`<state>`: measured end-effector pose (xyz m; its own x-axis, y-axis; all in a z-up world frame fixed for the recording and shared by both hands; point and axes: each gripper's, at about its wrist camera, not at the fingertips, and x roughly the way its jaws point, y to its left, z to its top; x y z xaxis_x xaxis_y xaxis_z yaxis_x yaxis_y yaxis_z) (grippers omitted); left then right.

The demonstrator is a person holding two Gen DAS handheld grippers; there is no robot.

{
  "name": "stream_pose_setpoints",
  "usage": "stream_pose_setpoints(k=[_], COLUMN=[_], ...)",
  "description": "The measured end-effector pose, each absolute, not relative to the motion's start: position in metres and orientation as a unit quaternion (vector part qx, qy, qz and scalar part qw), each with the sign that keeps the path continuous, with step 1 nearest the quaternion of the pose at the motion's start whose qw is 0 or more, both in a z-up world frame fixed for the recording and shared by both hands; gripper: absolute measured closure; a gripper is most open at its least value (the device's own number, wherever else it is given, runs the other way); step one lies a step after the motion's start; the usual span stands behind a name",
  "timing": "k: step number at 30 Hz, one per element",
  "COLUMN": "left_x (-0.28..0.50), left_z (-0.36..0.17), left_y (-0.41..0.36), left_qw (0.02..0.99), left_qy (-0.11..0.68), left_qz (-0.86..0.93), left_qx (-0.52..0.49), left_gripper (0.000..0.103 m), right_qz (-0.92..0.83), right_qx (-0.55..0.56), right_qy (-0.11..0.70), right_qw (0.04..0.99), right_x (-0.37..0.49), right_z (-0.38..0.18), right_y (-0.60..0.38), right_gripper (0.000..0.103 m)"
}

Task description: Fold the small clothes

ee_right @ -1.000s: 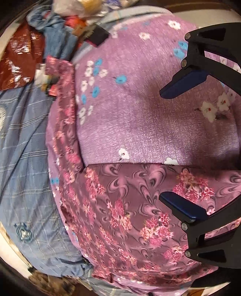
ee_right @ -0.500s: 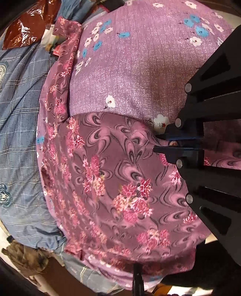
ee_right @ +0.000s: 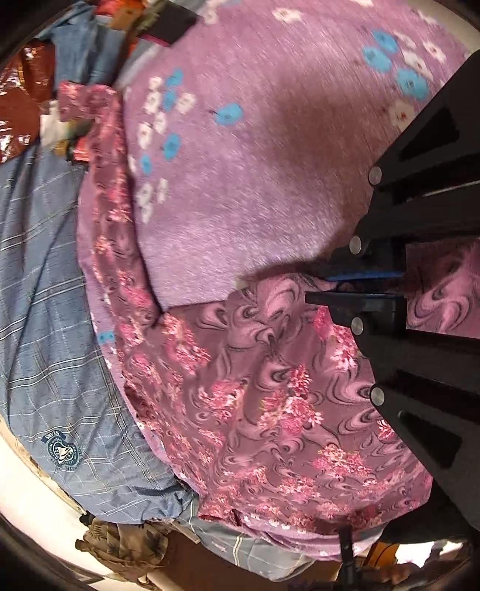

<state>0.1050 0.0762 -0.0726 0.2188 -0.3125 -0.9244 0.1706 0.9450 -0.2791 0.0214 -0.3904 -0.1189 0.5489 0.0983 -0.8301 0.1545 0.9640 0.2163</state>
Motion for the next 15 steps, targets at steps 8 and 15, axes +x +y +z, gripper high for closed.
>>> stream_pose_setpoints(k=[8,15], left_x=[0.099,0.096], left_z=[-0.011,-0.061], left_y=[0.108,0.126], left_qw=[0.788,0.762], left_qy=[0.576,0.636], left_qz=[-0.161,-0.066], left_qx=[-0.147,-0.103], left_gripper=[0.099,0.096], right_qz=[0.049,0.034], right_qx=[0.233,0.201], right_qy=[0.429,0.465], right_qw=[0.871,0.861], right_x=[0.010,0.007], right_z=[-0.084,-0.099], right_y=[-0.400,-0.386], right_gripper=[0.099,0.099])
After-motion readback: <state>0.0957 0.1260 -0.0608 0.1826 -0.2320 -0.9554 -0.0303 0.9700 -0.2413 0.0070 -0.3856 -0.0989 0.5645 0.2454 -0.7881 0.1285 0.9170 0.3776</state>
